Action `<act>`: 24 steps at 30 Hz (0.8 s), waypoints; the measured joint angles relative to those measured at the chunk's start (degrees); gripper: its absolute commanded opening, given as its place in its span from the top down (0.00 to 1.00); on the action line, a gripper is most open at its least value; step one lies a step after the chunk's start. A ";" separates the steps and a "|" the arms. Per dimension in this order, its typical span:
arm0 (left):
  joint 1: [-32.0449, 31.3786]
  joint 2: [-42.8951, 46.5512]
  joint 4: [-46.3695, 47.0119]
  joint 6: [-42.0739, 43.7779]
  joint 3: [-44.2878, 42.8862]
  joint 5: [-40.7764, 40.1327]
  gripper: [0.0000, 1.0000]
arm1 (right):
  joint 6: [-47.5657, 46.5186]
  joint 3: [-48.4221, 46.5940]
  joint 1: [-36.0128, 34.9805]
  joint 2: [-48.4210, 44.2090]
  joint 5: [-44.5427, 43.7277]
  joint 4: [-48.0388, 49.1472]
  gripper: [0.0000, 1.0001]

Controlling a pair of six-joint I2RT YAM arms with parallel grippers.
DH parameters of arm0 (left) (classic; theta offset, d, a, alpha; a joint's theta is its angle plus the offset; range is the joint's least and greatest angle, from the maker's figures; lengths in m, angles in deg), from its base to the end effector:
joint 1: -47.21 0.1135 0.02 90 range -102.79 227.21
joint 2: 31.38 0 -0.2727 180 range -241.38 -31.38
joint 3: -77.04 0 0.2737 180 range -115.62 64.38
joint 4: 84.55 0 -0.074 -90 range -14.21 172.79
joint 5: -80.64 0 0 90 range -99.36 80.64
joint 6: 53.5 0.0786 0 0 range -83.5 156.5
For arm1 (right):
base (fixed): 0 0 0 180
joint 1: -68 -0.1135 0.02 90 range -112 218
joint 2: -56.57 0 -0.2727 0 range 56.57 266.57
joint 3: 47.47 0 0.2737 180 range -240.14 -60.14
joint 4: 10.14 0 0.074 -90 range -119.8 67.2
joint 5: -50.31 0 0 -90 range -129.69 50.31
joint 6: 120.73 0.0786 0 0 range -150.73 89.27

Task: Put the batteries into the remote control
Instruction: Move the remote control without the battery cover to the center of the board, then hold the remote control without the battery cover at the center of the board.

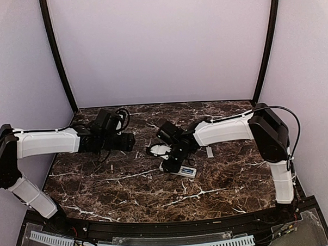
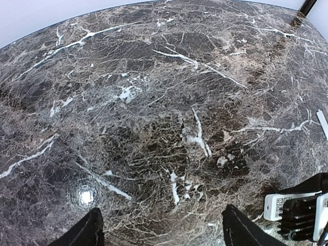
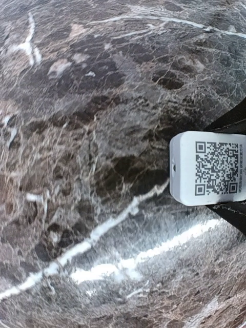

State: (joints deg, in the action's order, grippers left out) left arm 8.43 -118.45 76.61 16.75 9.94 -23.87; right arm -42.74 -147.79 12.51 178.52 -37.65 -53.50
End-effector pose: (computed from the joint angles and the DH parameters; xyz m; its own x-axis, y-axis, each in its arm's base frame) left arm 0.3088 -0.2228 0.1983 -0.6133 0.0731 -0.7865 0.2623 0.9580 -0.1155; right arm 0.2715 0.3998 0.1058 -0.3291 -0.8456 -0.4202 -0.9207 0.3863 -0.0564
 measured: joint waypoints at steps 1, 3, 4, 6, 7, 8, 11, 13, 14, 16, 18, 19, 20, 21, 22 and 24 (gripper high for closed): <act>0.00 0.44 -0.07 -0.09 0.48 -0.07 0.21 | -1.14 0.17 -0.20 -0.11 0.44 0.04 0.71; 0.00 1.27 -0.22 -0.26 1.40 -0.15 0.21 | -3.65 0.92 -0.79 -0.48 1.57 0.37 0.71; 0.00 1.68 -0.33 -0.37 1.86 -0.15 0.21 | -4.72 1.14 -1.16 -0.63 2.16 0.37 0.70; 0.00 2.25 -0.59 -0.46 2.47 -0.15 0.21 | -6.78 1.31 -2.25 -0.72 3.34 0.22 0.68; 0.00 2.45 -0.74 -0.46 2.64 -0.15 0.21 | -7.61 1.31 -2.80 -0.72 3.78 0.15 0.66; 0.00 2.54 -0.76 -0.46 2.75 -0.13 0.21 | -8.24 1.31 -3.23 -0.72 4.20 0.07 0.62; 0.00 2.78 -0.76 -0.48 2.97 0.13 0.21 | -9.25 1.31 -4.15 -0.72 6.38 -0.22 0.51; 0.00 2.91 -0.63 -0.44 3.37 0.50 0.21 | -9.90 1.38 -4.63 -0.74 8.92 -0.31 0.47; 0.00 3.13 -0.44 -0.42 3.78 0.66 0.21 | -9.79 1.38 -5.11 -0.81 9.40 -0.28 0.45; 0.00 3.85 0.20 -0.09 4.85 1.11 0.21 | -9.86 1.73 -5.57 -1.57 11.02 -0.33 0.44; 0.00 4.92 1.03 0.48 5.92 1.64 0.21 | -9.49 2.58 -5.86 -3.37 12.35 -0.28 0.43; 0.00 5.51 1.55 0.76 6.40 1.84 0.22 | -8.85 3.10 -5.86 -4.55 12.83 -0.15 0.43; 0.00 6.25 2.05 1.09 6.93 2.08 0.22 | -8.33 3.48 -5.77 -5.68 13.22 0.07 0.44; 0.00 7.10 2.62 1.46 7.39 2.32 0.22 | -7.15 3.96 -5.57 -7.30 13.66 0.37 0.46; 0.00 7.96 3.23 1.79 7.82 2.69 0.22 | -5.66 4.20 -5.25 -9.01 13.88 0.68 0.47; -0.13 9.38 4.66 2.49 8.46 3.19 0.22 | -1.86 4.24 -3.91 -12.44 14.19 1.44 0.51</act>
State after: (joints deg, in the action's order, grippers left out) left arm 8.29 -109.07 81.27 19.24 18.40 -20.67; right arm -44.60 -143.55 8.60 166.09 -23.46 -52.06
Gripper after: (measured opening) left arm 0.783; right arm 0.533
